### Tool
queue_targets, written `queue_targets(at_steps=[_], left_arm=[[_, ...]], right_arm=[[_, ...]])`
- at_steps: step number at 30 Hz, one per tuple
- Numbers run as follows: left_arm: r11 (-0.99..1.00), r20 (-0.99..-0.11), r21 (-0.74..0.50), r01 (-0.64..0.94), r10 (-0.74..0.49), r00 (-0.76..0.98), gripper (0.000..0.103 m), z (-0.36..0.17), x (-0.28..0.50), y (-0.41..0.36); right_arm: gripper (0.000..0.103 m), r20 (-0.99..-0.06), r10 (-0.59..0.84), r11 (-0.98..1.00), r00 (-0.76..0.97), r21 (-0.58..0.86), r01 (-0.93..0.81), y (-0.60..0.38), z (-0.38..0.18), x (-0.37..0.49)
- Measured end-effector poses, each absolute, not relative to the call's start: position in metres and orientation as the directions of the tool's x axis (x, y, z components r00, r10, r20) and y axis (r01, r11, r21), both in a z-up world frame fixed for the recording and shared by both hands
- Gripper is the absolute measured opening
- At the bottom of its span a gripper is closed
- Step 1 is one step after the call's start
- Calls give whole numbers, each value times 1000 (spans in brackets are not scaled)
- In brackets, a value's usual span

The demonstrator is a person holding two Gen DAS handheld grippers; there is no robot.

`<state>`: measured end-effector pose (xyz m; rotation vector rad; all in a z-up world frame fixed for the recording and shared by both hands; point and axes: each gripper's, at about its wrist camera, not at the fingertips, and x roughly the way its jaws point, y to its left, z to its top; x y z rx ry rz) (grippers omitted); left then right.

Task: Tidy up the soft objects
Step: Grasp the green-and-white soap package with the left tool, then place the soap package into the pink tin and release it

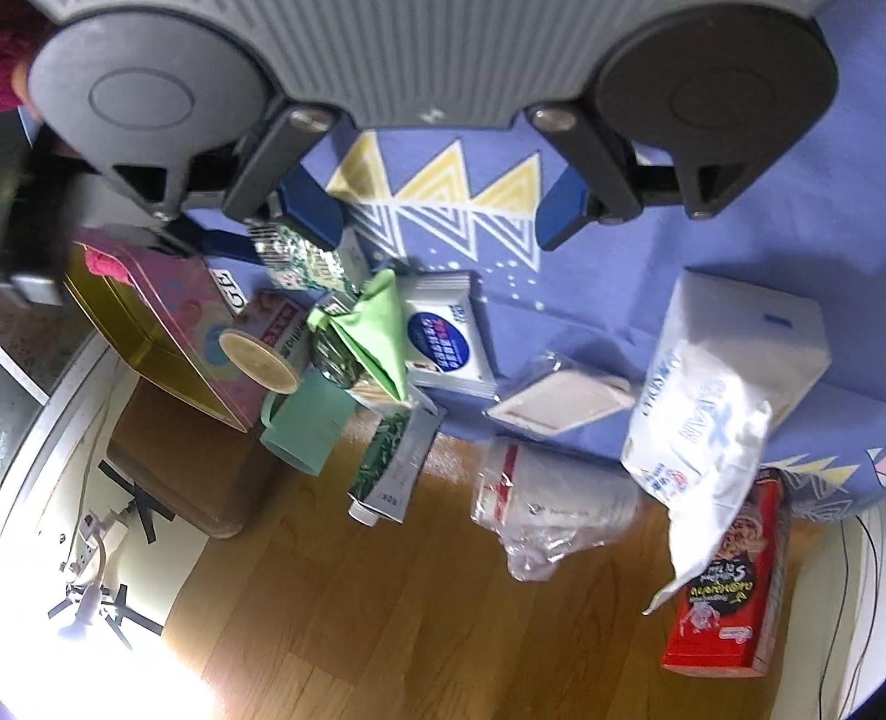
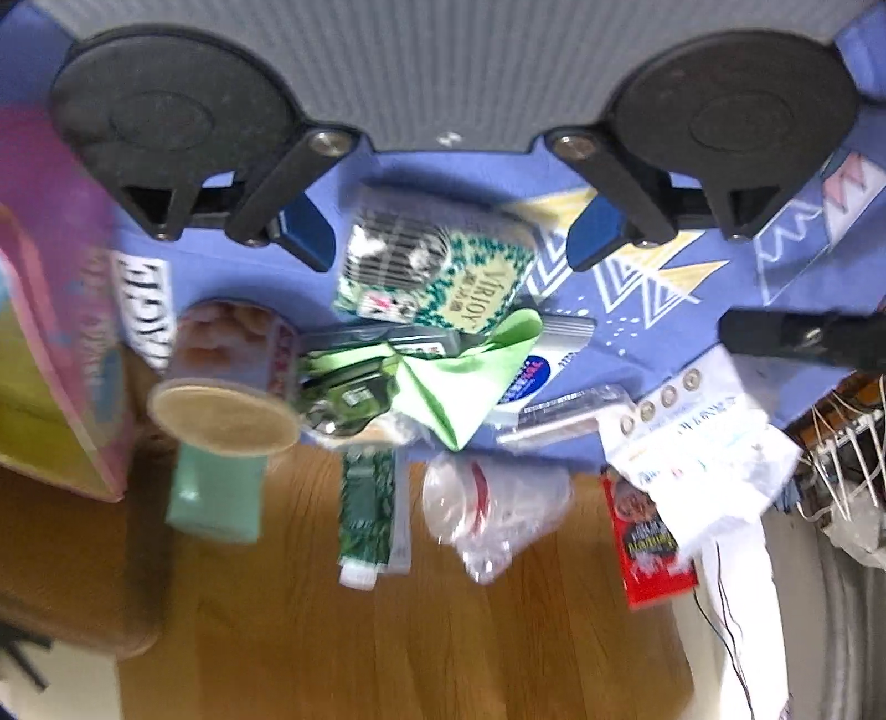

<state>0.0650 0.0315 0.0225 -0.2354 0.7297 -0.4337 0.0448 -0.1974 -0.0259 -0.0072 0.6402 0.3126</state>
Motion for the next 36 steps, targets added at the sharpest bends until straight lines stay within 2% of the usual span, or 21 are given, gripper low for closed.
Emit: queue_targets(at_steps=[1,2,6,11,15,17,20,28,30,33,34,35,36], left_arm=[[887,-596,-350,301,-459,659,79,23,65,29],[888,-599,-345,303,-457,658,79,24,64,28],[885,-605,-325,334,-466,645,79,27,59,16],[859,-620,-315,404,-509,597,82,26,56,-13],[833,-635,-299,466,-538,555,82,25,52,-44],[814,-641,-301,497,-559,526,82,26,49,-61],[787,-655,-312,533,-584,479,82,23,44,-81],[738,-701,-311,598,-603,380,82,13,28,-112],[738,-715,-313,598,-597,363,73,9,28,-118],[728,-736,-326,603,-596,321,61,1,29,-130],[725,-734,-318,610,-596,326,56,1,28,-132],[715,-734,-313,625,-599,318,52,2,26,-137],[713,-735,-307,630,-599,319,52,4,25,-140]], right_arm=[[83,-598,269,957,755,76,-281,-196,-30,47],[80,-582,260,958,770,58,-280,-196,-30,43],[78,-567,314,944,762,103,-312,-206,-27,12],[79,-549,327,933,769,59,-355,-223,-29,-52],[80,-511,246,955,824,-19,-297,-243,-29,-89],[83,-509,212,970,834,6,-242,-257,-30,-94],[94,-505,224,974,833,79,-213,-274,-32,-99],[92,-506,275,959,818,90,-268,-283,-33,-109],[91,-517,282,957,808,95,-273,-284,-34,-106],[78,-507,291,955,811,104,-278,-285,-35,-106],[63,-504,287,956,815,99,-276,-285,-35,-107],[44,-501,279,958,819,90,-272,-285,-35,-107],[41,-498,279,959,821,92,-270,-287,-34,-108]])
